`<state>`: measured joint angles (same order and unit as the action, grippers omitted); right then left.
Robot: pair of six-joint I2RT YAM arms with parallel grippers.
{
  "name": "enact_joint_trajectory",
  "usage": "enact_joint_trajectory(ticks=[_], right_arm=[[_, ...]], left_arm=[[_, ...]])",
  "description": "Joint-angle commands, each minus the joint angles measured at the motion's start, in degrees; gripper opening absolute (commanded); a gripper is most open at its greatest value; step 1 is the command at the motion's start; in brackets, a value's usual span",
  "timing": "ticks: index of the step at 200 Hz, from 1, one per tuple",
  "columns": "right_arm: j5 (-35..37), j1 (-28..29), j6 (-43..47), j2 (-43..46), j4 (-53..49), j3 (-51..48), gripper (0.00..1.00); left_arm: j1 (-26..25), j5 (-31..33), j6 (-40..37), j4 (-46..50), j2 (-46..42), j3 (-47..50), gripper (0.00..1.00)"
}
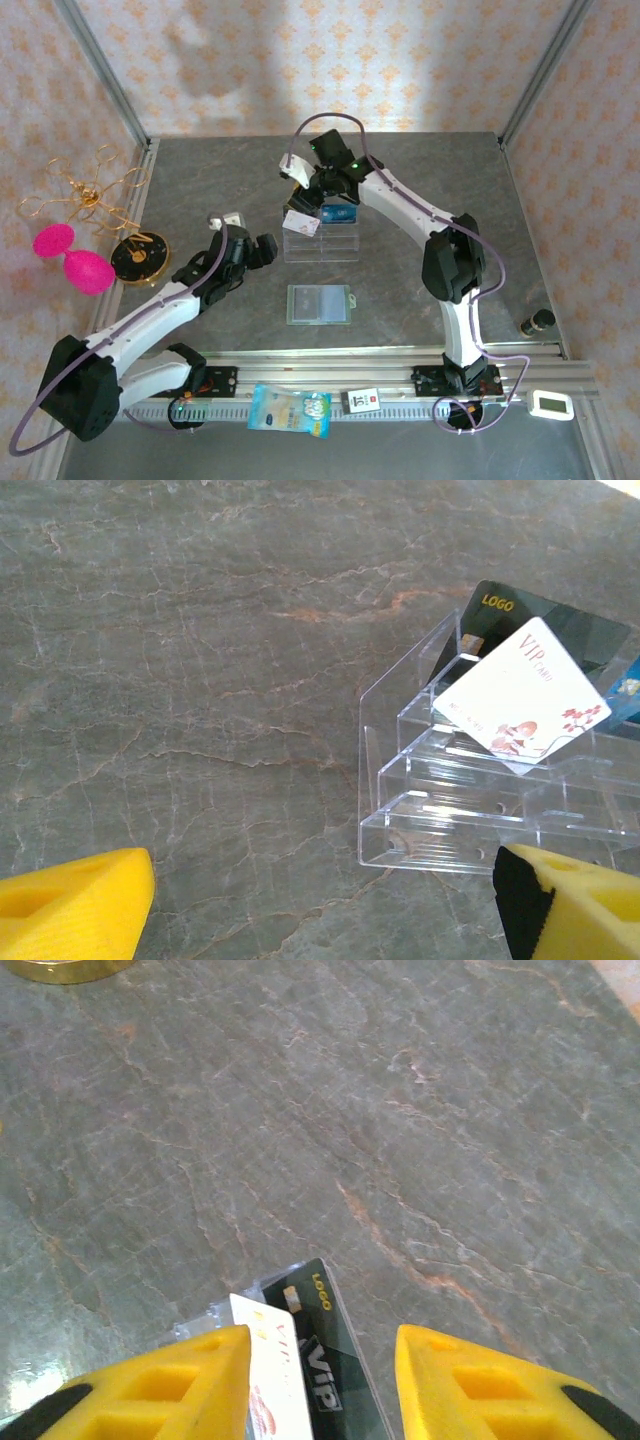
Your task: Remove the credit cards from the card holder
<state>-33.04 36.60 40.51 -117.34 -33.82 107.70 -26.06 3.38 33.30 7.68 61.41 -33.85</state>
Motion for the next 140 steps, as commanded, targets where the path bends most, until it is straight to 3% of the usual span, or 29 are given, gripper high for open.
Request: enact_joint_trajectory(ticks=[1,42,140], right_arm=[[-2.8,0.32,0.59,-1.31,-2.21,1.23,0.43],[-5.8,0.03,5.11,-1.95,-7.37,1.49,0.44],[-4.04,-0.92,7.74,-3.69,-10.74,1.48,0.43]], left_arm=[[0.71,-1.51,-0.08,-1.02,0.64,-1.69,0.9],[1.0,-4.32,-0.23,-2.15,0.64,-0.96,0.91],[1.32,-6.69,-0.07,-3.78,0.58,0.6,0.91]])
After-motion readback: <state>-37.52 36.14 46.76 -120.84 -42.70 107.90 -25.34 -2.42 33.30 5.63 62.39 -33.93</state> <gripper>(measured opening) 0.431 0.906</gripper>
